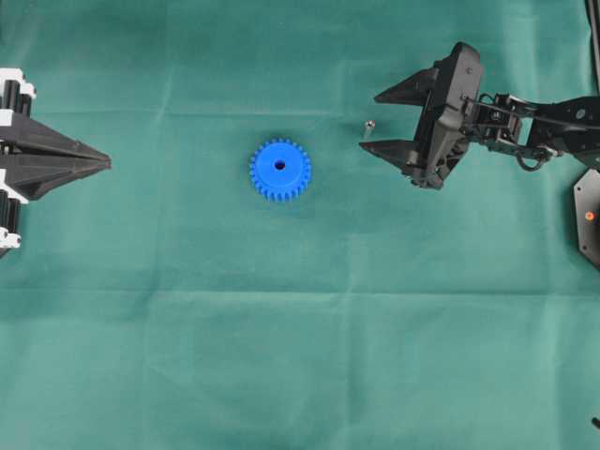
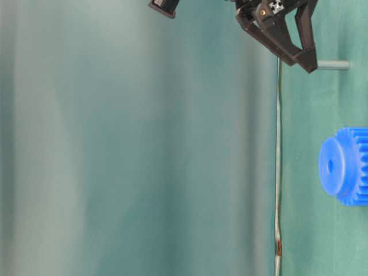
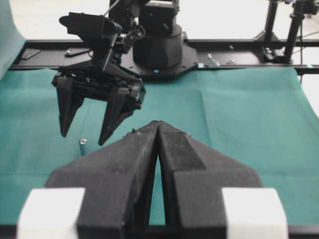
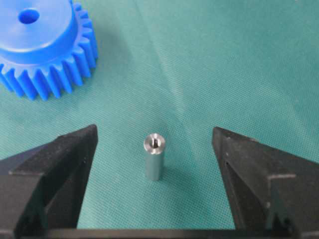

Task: Insert the shaft placed at a random location into the center hole of the medium gear at another random location.
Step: 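Close the right gripper on the silver shaft and lift it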

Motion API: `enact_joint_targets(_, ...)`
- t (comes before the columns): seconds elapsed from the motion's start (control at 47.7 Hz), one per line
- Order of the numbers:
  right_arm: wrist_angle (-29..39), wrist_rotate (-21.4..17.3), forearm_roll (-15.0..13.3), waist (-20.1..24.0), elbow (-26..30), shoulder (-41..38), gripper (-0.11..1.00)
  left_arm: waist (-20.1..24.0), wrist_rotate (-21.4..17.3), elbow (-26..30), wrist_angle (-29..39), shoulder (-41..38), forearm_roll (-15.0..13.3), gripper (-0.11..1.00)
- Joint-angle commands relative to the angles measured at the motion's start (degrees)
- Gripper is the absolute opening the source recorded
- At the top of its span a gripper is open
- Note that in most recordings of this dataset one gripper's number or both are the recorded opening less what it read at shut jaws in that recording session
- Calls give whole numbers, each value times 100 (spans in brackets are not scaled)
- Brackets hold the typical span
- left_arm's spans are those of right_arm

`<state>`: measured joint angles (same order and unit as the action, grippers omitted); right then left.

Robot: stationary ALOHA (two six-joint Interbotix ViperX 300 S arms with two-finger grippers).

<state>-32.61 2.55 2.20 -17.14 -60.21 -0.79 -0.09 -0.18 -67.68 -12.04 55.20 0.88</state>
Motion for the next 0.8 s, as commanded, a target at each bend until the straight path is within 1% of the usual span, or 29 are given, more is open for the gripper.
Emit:
enact_joint_targets(0.0, -88, 88, 18, -35, 105, 35, 89, 0, -9, 132, -18, -44, 18, 0)
enact_joint_targets(0.126, -70, 88, 18, -35, 141, -9, 83, 0, -9, 132, -18, -44, 18, 0)
enact_joint_targets(0.168, -62, 88, 18, -35, 158, -44, 77, 0, -9, 132, -18, -44, 18, 0)
enact_joint_targets(0.231, -53, 88, 26, -35, 185, -105, 63, 0, -9, 132, -18, -44, 18, 0)
enact_joint_targets(0.377, -26, 88, 18, -35, 229, -264, 22, -9, -9, 132, -18, -44, 18, 0)
enact_joint_targets(0.419, -35, 88, 18, -35, 229, -281, 14, -9, 0, 123, -18, -35, 18, 0)
enact_joint_targets(0.776, -62, 88, 0, -35, 229, -272, 13, -9, 0, 123, 18, -26, 18, 0)
